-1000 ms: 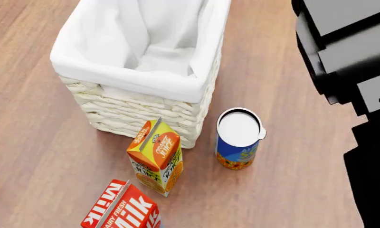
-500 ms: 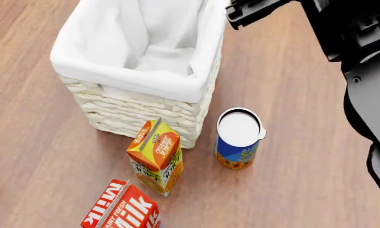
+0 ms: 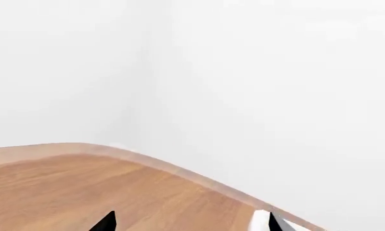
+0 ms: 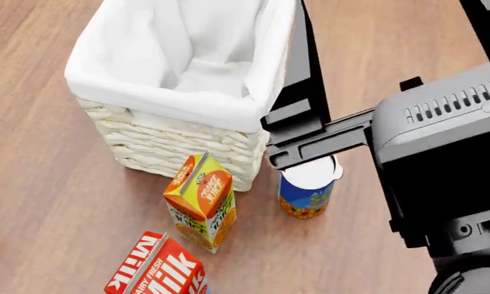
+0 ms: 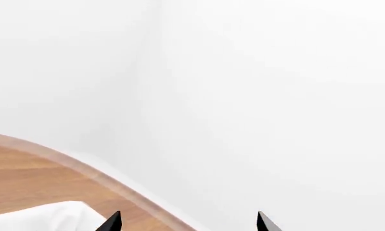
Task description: Pick up the butter and put it in the basket.
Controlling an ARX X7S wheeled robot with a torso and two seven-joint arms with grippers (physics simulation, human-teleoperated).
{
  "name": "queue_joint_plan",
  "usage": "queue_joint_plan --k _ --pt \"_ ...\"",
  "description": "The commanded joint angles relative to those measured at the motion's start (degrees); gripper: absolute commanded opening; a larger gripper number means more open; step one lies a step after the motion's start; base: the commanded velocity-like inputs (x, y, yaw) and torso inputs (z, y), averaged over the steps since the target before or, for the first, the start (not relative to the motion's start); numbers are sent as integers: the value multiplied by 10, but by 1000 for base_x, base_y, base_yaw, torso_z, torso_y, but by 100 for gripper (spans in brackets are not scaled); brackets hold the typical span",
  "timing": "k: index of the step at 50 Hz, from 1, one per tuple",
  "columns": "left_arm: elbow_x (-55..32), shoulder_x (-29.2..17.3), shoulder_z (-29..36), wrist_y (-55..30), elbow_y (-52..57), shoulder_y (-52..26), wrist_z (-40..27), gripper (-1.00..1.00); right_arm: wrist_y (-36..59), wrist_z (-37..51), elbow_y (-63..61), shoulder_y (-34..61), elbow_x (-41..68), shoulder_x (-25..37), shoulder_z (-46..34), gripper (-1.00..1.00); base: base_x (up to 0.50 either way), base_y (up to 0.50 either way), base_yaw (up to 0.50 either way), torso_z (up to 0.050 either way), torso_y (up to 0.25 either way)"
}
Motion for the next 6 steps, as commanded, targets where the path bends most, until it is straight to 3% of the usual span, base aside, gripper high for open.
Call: queue_joint_plan --k 1,6 --pt "-21 -27 -42 14 12 -22 -6 100 2 94 -133 -79 1 64 8 100 0 0 0 0 0" --pt "-22 -28 -48 16 31 -17 -16 100 -16 128 -172 -127 -21 91 1 100 0 0 0 0 0"
